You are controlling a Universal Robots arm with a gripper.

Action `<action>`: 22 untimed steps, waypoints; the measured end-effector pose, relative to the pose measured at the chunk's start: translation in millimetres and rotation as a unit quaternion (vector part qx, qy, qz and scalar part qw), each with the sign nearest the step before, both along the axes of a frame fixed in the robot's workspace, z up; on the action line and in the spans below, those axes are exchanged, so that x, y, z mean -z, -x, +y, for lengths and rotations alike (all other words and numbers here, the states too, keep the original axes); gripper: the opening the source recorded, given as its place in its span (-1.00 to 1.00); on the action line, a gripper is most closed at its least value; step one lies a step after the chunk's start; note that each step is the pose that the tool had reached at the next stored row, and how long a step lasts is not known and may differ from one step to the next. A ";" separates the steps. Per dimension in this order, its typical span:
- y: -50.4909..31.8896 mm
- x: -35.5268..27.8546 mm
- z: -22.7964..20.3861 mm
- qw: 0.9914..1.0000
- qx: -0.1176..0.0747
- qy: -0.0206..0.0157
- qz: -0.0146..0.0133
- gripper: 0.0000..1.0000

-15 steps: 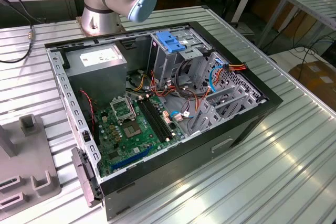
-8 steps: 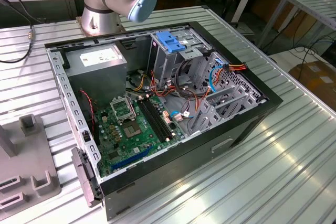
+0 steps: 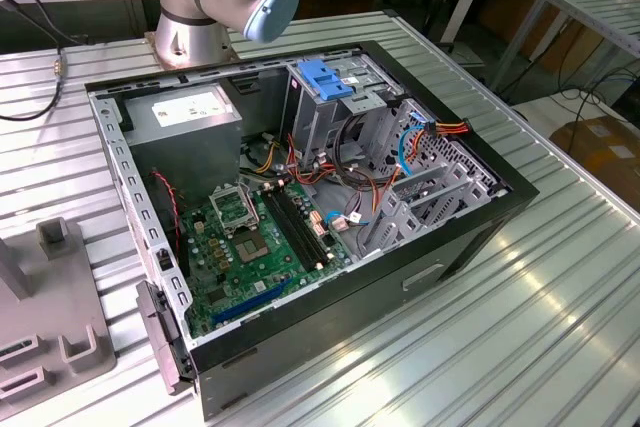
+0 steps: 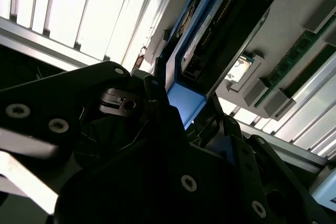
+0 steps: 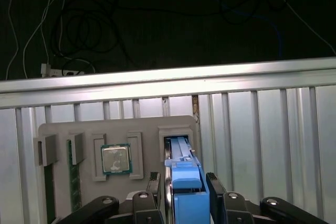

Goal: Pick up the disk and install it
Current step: 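Pick up the disk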

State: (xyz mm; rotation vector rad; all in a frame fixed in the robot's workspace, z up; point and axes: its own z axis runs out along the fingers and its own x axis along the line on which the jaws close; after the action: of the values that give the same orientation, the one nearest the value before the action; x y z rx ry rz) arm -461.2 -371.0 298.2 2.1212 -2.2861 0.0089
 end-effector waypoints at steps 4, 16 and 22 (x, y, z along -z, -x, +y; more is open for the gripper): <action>0.0 0.5 0.1 1.000 0.000 0.000 0.000 -0.06; 0.0 0.7 0.0 1.000 0.000 0.000 0.000 -0.23; 0.0 0.8 0.0 1.000 0.000 0.000 0.000 -0.25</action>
State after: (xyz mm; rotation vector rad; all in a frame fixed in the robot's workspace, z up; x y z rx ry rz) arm -461.2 -370.9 297.4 2.1216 -2.2864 0.0081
